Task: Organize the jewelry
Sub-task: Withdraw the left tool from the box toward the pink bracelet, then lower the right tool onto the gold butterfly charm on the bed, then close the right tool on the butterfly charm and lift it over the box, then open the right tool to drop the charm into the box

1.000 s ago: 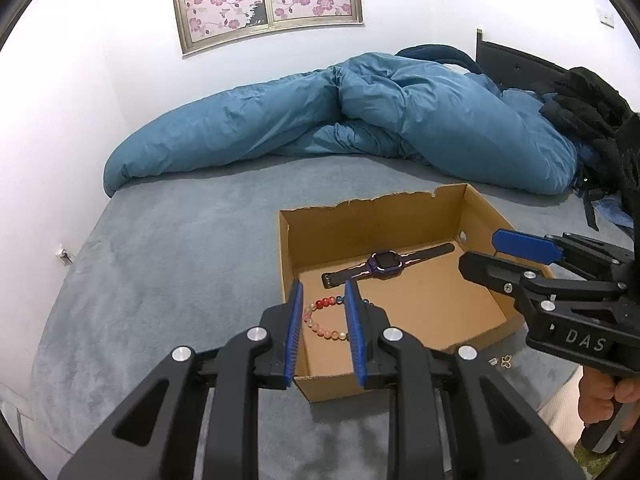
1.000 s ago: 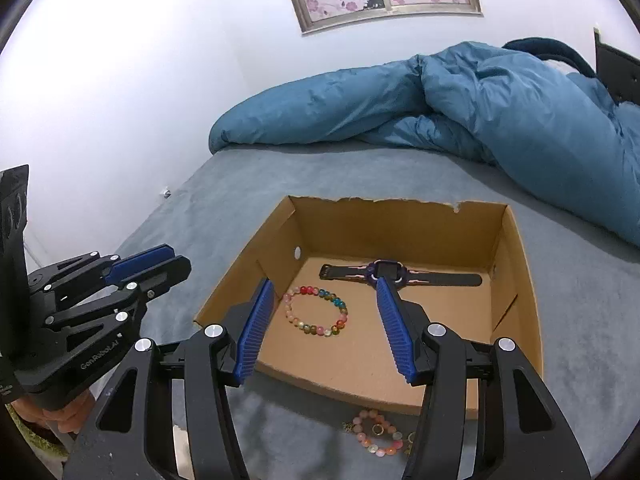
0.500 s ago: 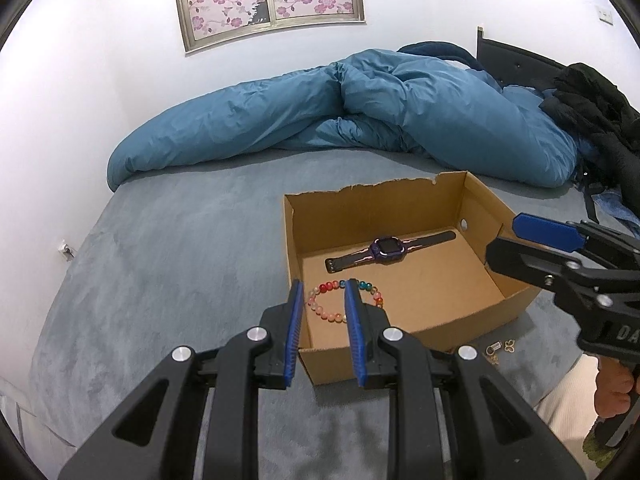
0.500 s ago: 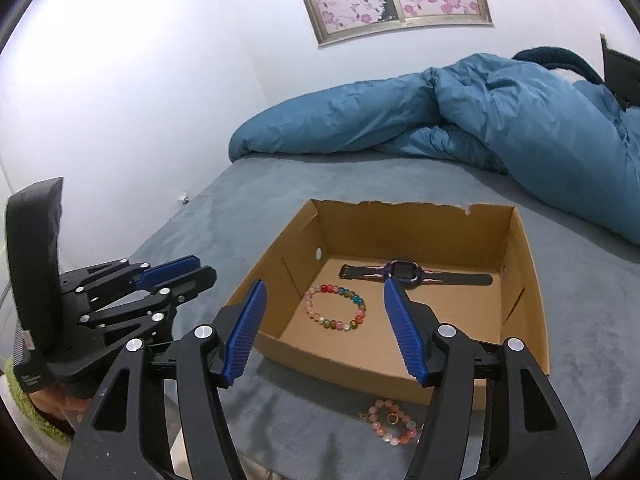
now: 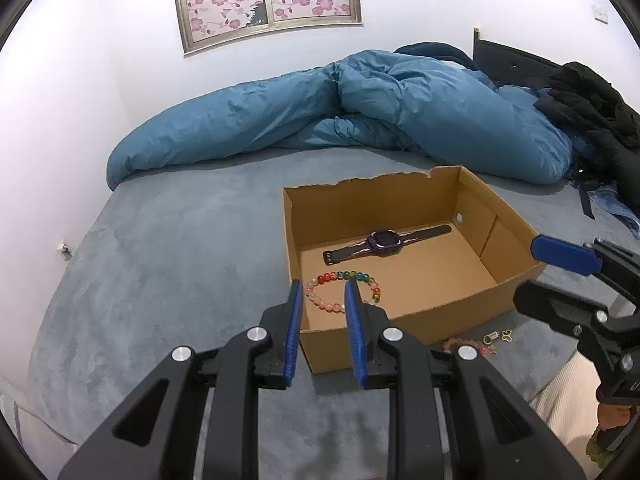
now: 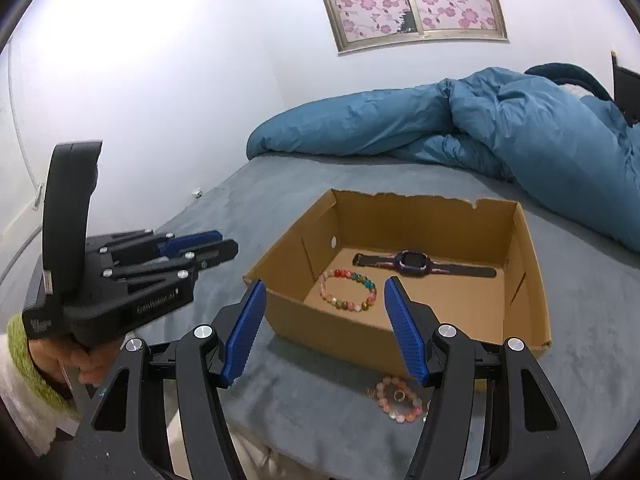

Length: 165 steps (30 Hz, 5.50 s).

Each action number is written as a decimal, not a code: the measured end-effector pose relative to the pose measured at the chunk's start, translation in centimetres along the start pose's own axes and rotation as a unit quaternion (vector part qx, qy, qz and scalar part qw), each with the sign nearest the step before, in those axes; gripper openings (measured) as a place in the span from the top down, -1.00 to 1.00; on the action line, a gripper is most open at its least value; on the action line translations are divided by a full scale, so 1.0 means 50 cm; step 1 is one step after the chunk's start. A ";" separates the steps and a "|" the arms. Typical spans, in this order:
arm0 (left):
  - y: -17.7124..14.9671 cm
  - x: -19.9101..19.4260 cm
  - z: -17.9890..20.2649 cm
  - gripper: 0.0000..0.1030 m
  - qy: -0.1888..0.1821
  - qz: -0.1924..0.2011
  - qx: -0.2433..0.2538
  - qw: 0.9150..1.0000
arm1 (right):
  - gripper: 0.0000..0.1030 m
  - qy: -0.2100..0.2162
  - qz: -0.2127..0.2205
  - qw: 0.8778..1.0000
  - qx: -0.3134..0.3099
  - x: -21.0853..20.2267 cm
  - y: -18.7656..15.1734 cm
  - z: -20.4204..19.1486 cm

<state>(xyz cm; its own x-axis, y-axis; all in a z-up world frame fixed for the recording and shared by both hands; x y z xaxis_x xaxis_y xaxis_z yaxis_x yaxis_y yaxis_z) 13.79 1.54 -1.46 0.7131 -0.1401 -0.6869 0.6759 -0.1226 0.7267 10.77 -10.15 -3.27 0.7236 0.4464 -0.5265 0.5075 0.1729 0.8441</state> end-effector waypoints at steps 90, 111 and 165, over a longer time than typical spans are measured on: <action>-0.266 0.234 0.241 0.60 -0.185 -0.102 0.176 0.961 | 0.66 0.017 -0.186 0.978 -0.088 0.078 -0.346 0.208; -0.249 0.225 0.234 0.94 -0.191 -0.083 0.200 0.957 | 0.67 0.016 -0.174 0.980 -0.094 0.053 -0.333 0.205; 0.117 0.254 0.221 0.27 -0.085 -0.021 0.130 0.988 | 0.29 -0.077 -0.034 0.996 -0.015 0.092 0.010 0.254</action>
<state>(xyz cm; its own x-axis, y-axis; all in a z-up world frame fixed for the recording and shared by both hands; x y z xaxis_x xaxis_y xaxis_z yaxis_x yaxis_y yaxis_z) 24.74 -11.83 -5.88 0.6293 -0.2890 -0.7214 0.6180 -0.3768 0.6900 20.32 -19.16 -6.57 0.7518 0.2932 -0.5906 0.5455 0.2264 0.8069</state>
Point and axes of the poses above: each gripper's, at about its wrist camera, not at the fingertips, and x roughly the way its jaws point, z to its right, y to its top, the point moved 8 cm from there along x, roughly the way its jaws point, and after that the axes turned 8 degrees about -x, right-handed, at the moved point
